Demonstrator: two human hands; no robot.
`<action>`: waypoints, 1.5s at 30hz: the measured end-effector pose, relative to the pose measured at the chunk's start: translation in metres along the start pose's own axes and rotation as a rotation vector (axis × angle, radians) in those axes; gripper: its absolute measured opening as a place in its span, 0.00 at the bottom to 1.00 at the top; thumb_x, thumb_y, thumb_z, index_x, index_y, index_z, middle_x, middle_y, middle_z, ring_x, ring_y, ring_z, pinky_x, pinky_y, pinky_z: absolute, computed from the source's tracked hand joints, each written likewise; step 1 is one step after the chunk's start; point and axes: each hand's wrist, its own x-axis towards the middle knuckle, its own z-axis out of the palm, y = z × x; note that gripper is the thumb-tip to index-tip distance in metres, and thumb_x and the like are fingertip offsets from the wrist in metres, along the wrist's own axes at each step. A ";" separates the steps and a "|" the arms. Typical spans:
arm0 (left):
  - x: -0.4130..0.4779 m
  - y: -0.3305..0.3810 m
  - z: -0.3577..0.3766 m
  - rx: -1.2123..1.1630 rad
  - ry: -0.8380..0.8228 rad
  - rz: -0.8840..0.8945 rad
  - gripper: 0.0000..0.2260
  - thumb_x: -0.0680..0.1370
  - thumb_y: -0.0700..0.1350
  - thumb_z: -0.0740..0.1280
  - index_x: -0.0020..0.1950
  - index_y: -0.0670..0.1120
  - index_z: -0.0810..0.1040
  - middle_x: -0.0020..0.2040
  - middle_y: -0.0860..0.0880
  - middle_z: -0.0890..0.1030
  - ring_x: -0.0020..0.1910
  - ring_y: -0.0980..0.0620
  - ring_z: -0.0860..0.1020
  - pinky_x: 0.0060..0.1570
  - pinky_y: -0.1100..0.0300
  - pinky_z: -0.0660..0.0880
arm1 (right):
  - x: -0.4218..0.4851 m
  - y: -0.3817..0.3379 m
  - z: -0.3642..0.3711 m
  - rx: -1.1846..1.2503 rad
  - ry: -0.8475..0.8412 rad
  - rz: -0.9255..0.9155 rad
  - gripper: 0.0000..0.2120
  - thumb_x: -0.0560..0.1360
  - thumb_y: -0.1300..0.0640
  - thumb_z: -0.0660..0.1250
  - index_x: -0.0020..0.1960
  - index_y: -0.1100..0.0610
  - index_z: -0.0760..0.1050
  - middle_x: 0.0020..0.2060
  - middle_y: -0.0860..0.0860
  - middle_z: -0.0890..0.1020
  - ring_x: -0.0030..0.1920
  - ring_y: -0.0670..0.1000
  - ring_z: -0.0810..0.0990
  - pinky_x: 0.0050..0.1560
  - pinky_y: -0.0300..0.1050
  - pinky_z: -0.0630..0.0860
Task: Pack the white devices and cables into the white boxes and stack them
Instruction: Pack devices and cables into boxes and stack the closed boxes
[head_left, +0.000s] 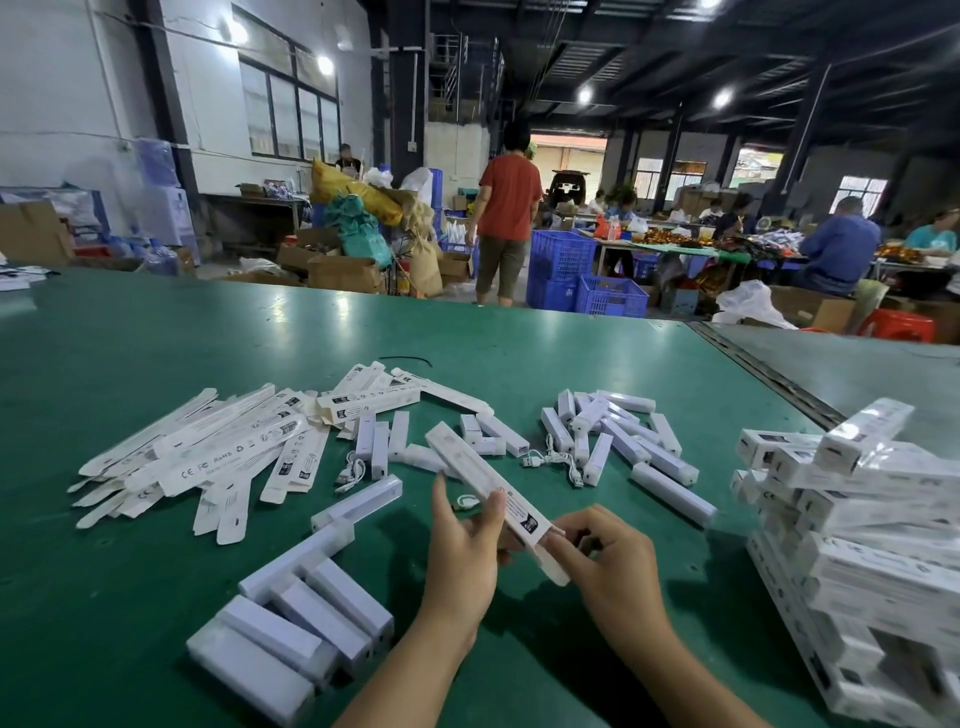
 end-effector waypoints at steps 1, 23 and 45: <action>-0.001 -0.001 0.000 0.041 -0.050 0.034 0.26 0.79 0.53 0.65 0.72 0.65 0.56 0.43 0.52 0.87 0.42 0.52 0.85 0.39 0.60 0.80 | 0.001 0.001 0.001 0.011 0.020 0.017 0.12 0.68 0.64 0.78 0.34 0.48 0.80 0.32 0.43 0.81 0.31 0.43 0.75 0.32 0.31 0.68; -0.001 0.002 -0.016 0.265 -0.224 0.185 0.15 0.73 0.62 0.69 0.58 0.62 0.79 0.45 0.47 0.85 0.43 0.44 0.83 0.44 0.48 0.79 | 0.000 -0.002 -0.023 -0.111 -0.193 -0.600 0.22 0.70 0.65 0.74 0.63 0.56 0.79 0.66 0.51 0.78 0.63 0.45 0.78 0.63 0.40 0.75; 0.002 -0.004 -0.014 0.160 -0.198 0.105 0.15 0.72 0.55 0.72 0.58 0.54 0.81 0.42 0.49 0.86 0.42 0.53 0.84 0.42 0.57 0.81 | -0.001 -0.002 -0.014 -0.114 -0.010 -0.516 0.05 0.69 0.69 0.76 0.42 0.62 0.83 0.45 0.49 0.84 0.43 0.43 0.83 0.42 0.40 0.81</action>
